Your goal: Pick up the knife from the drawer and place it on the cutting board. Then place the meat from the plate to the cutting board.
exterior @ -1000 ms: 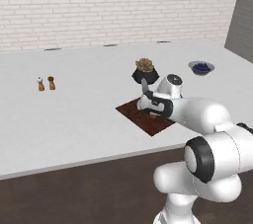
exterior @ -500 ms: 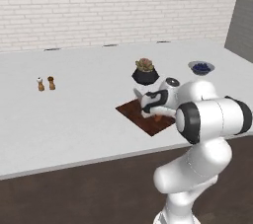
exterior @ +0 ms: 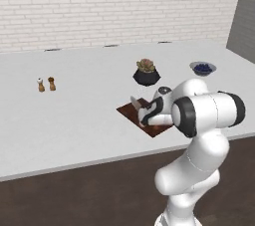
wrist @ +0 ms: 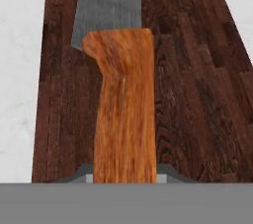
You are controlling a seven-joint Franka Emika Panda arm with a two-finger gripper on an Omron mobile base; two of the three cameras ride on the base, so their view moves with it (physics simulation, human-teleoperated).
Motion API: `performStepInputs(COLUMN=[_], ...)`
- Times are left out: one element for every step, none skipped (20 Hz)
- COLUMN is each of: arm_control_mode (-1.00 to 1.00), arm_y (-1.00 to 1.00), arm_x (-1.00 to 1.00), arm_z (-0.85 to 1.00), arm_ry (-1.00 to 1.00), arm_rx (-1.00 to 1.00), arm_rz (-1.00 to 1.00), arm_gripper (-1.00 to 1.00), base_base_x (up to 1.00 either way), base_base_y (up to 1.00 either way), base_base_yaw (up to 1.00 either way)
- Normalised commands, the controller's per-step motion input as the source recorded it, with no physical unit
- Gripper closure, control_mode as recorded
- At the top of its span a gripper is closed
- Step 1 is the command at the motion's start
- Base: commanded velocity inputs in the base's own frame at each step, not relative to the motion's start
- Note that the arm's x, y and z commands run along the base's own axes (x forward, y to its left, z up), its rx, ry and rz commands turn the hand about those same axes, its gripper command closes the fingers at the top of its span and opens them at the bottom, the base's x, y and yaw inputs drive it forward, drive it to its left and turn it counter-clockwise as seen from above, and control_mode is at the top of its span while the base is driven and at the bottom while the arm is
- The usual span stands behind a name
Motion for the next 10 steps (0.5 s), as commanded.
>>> performStepInputs(arm_control_mode=[-1.0,-1.0,-1.0,-1.0,-1.0,-1.0,-1.0,-1.0,-1.0,-1.0], arm_y=[0.02,0.03,0.03,0.0,0.0,0.0,0.0,0.0,0.01,0.0], arm_x=[0.01,0.0,0.0,0.0,0.01,0.04,0.0,0.0,0.01,0.1], arm_z=[-0.21,-0.11,-0.1,-0.11,-0.09,-0.09,-0.13,-0.21,-0.25,-0.28], arm_ry=[0.0,0.0,0.0,0.0,0.0,0.0,0.0,0.0,0.0,0.0], arm_rx=[0.0,0.0,0.0,0.0,0.0,0.0,0.0,0.0,0.0,0.0], arm_rz=[0.0,0.0,0.0,0.0,0.0,0.0,0.0,0.0,0.0,0.0], arm_gripper=[1.0,1.0,1.0,1.0,1.0,1.0,1.0,1.0,1.0,1.0], base_base_x=[0.0,0.0,0.0,0.0,0.0,0.0,0.0,0.0,0.0,0.0], base_base_y=[0.0,0.0,0.0,0.0,0.0,0.0,0.0,0.0,0.0,0.0], base_base_yaw=[0.0,0.0,0.0,0.0,0.0,0.0,0.0,0.0,0.0,0.0])
